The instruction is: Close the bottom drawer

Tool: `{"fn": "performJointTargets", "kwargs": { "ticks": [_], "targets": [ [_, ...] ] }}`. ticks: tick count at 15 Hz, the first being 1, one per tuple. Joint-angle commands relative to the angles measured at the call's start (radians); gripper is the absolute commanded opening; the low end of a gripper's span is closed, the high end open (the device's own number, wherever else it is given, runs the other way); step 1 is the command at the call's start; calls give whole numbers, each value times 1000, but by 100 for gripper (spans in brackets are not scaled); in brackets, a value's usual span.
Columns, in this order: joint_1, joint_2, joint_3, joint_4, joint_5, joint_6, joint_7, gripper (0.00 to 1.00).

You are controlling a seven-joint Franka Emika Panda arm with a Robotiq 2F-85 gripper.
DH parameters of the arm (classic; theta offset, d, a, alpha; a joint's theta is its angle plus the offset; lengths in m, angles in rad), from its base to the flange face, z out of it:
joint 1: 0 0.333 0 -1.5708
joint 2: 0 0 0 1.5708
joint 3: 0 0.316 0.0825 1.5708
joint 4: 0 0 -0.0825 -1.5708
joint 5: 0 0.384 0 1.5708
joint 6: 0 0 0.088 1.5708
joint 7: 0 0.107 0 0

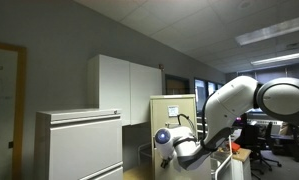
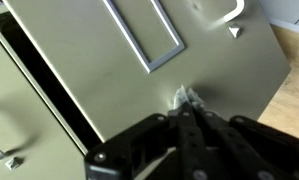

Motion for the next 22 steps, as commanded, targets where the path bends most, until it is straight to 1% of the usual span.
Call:
{"fn": "performJointTargets", "kwargs": {
  "ticks": [1, 3, 5, 7, 9, 11, 13, 19, 21, 22],
  "targets": [
    [104, 142, -122, 131, -166, 25, 117, 0],
    [136, 197, -167, 182, -220, 50, 159, 0],
    [148, 263, -208, 249, -317, 70, 202, 0],
    [140, 315, -249, 319, -451, 86, 205, 0],
    [129, 335, -272, 370, -533, 96, 219, 0],
    [118, 394, -279, 454, -619, 78, 276, 0],
    [107, 428, -291, 528, -666, 72, 306, 0],
    [72, 552, -305, 740, -780, 34, 322, 0],
    [61, 592, -305, 804, -780, 6, 339, 0],
    [54, 613, -304, 834, -756, -8, 344, 0]
  ]
}}
